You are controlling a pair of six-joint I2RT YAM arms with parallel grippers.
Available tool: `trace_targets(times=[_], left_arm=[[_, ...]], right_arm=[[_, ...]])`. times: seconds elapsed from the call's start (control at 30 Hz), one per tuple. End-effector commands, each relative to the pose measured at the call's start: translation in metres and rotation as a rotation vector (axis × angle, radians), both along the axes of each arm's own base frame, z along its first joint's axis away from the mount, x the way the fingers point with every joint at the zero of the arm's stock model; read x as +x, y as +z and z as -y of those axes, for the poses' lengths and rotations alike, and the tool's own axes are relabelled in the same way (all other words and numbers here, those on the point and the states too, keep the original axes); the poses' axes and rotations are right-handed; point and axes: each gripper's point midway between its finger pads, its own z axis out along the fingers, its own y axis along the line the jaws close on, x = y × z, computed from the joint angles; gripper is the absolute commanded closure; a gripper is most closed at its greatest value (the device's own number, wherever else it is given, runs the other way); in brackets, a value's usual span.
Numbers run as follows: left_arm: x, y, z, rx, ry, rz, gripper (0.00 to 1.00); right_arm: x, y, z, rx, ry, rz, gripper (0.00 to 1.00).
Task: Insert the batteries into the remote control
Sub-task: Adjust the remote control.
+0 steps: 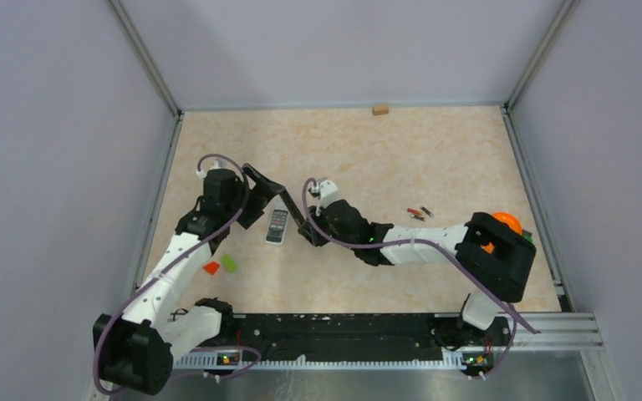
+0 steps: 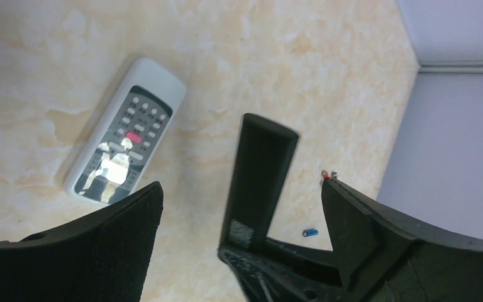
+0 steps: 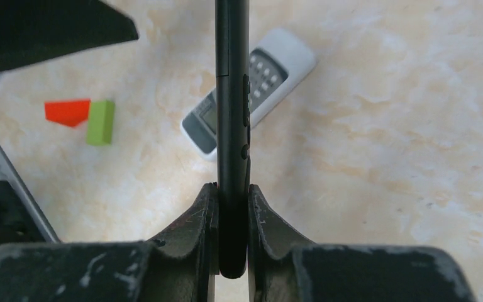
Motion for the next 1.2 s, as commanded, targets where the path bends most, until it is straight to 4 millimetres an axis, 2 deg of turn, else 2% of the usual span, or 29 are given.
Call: trace_targets(times=[0.0,0.17,0.23,0.3,0.4,0.6,0.67,0.8,1.0,1.07,1.1,1.17], left_arm=[[0.007,0.043,0.004,-0.008,-0.081,0.232,0.01],[-0.006,0.107,0.036,-0.115,-0.294,0.537,0.01],[-0.014,0.124,0.049,-0.171,-0.378,0.615,0.01],[-0.020,0.132,0.061,-0.230,-0.449,0.640,0.02],[-0.026,0.143,0.078,-0.334,-0.561,0.650,0.07],[-0.025,0.149,0.095,-0.502,-0.640,0.614,0.19],[-0.026,0.149,0.097,-0.515,-0.651,0.619,0.27],[-0.026,0.150,0.098,-0.516,-0.650,0.623,0.61],[-0.023,0.143,0.098,-0.522,-0.635,0.601,0.98],[-0.023,0.142,0.099,-0.497,-0.653,0.607,1.00],[-0.024,0.140,0.099,-0.475,-0.663,0.609,1.00],[-0.023,0.136,0.098,-0.415,-0.680,0.609,1.00]], right_arm=[[0.021,0.075,0.010,0.275,-0.028,-0.043,1.00],[0.032,0.136,0.031,0.603,0.004,-0.231,1.00],[0.031,0.164,0.036,0.729,0.044,-0.281,1.00],[0.025,0.185,0.036,0.804,0.099,-0.302,1.00],[0.013,0.203,0.032,0.860,0.176,-0.345,1.00],[-0.006,0.220,0.032,0.938,0.281,-0.417,1.00],[-0.009,0.222,0.032,0.951,0.298,-0.430,1.00],[-0.011,0.217,0.028,0.961,0.312,-0.487,1.00],[-0.007,0.205,0.024,0.937,0.309,-0.511,0.99],[-0.006,0.200,0.025,0.903,0.315,-0.489,0.75],[-0.005,0.197,0.028,0.880,0.316,-0.474,0.58],[-0.006,0.192,0.038,0.830,0.321,-0.416,0.38]])
